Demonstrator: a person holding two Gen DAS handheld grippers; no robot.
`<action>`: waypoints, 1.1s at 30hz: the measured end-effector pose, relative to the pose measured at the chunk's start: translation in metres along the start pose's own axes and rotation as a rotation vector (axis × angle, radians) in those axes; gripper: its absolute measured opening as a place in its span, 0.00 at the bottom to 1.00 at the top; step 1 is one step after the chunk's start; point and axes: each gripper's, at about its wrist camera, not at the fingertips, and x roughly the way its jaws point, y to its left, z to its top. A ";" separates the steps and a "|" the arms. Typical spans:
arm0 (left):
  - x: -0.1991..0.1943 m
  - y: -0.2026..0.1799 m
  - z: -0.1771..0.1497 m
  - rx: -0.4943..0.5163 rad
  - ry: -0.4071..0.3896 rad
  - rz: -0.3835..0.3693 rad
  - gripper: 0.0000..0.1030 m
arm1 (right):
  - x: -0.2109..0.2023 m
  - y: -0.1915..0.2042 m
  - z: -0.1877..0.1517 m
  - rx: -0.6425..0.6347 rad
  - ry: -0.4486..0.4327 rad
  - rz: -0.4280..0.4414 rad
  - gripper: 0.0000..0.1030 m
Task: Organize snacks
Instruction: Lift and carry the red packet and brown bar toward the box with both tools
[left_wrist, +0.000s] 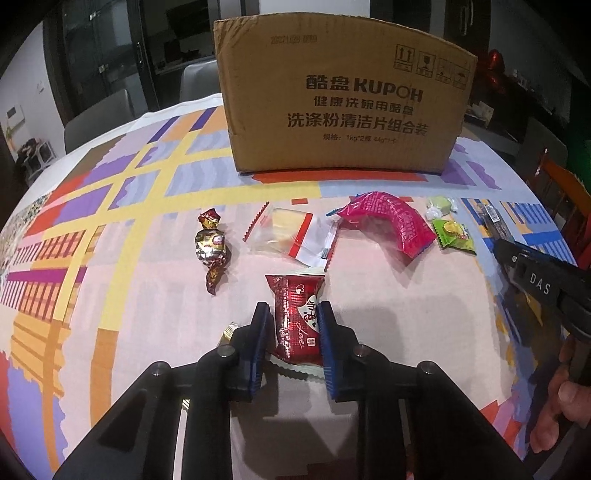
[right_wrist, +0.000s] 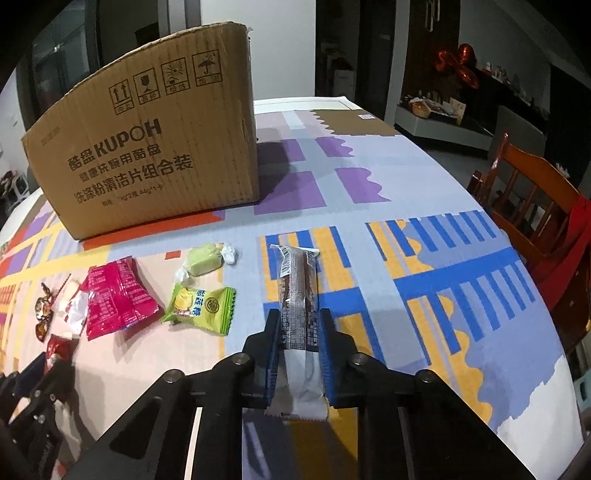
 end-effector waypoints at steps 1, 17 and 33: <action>-0.001 0.000 0.000 -0.004 0.001 -0.001 0.24 | 0.000 0.000 0.000 0.002 0.000 0.002 0.19; -0.023 0.001 0.007 -0.041 -0.027 0.000 0.24 | -0.029 -0.001 0.006 0.000 -0.047 0.049 0.18; -0.057 0.001 0.025 -0.066 -0.088 -0.002 0.24 | -0.068 0.000 0.019 -0.012 -0.117 0.087 0.18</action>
